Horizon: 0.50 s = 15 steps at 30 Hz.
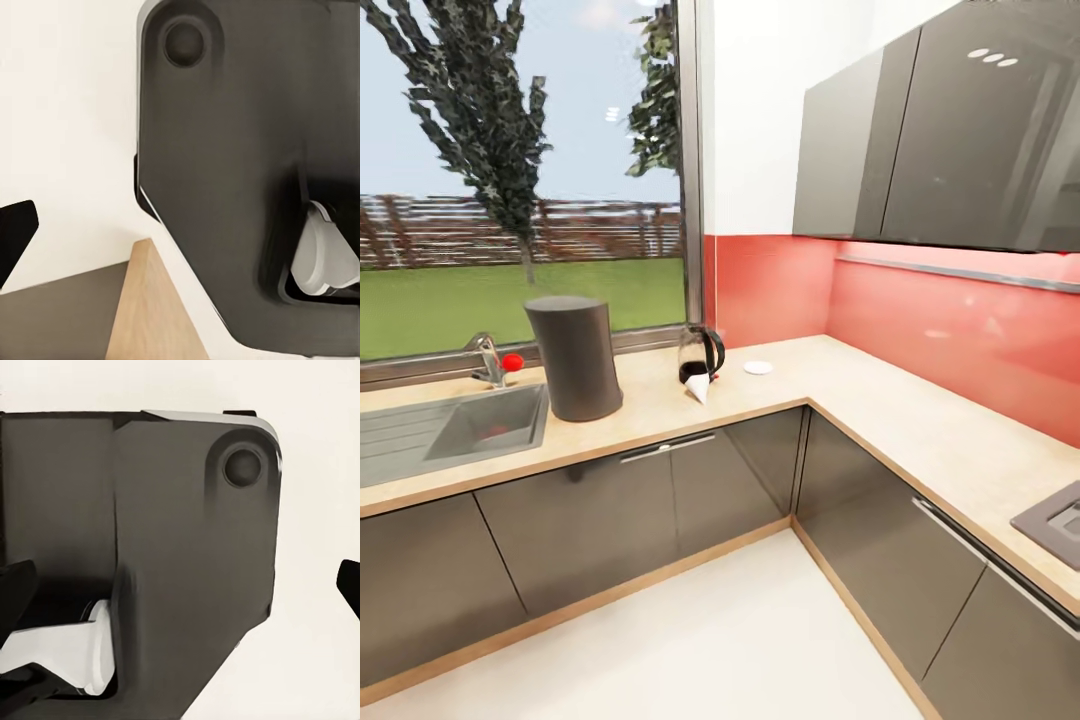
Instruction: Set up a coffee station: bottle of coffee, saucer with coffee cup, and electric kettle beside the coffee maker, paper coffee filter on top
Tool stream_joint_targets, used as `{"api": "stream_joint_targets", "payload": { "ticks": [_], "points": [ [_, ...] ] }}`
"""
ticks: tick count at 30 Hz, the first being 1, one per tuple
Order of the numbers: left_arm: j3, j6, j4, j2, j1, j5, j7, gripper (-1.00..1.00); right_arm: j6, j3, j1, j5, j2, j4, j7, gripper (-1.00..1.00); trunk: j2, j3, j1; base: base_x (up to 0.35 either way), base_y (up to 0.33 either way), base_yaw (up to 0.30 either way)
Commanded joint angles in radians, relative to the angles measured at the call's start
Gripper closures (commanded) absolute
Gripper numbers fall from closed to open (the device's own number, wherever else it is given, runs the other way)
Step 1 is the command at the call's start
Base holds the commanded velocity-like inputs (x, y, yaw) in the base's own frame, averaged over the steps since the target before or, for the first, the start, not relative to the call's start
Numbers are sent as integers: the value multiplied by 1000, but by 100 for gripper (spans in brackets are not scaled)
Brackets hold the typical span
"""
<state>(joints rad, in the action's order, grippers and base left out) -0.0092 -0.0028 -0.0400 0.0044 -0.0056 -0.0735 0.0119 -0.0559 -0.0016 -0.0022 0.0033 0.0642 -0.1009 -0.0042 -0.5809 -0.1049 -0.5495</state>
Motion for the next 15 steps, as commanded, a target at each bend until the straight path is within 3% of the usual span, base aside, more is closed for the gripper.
{"api": "stream_joint_targets", "payload": {
  "ticks": [1, 15],
  "points": [
    [-2, 0, 0, 0, 0, -8, 1, -100, -2, 0, 0, 0, 0, 0, 0, -100, 6, 2, 4, 0, 0, 0],
    [-1, 1, 0, -6, 0, -8, 2, -100, -2, 0, 0, 0, 0, 0, 0, -100, 104, 46, 57, 0, 0, 0]
  ]
}}
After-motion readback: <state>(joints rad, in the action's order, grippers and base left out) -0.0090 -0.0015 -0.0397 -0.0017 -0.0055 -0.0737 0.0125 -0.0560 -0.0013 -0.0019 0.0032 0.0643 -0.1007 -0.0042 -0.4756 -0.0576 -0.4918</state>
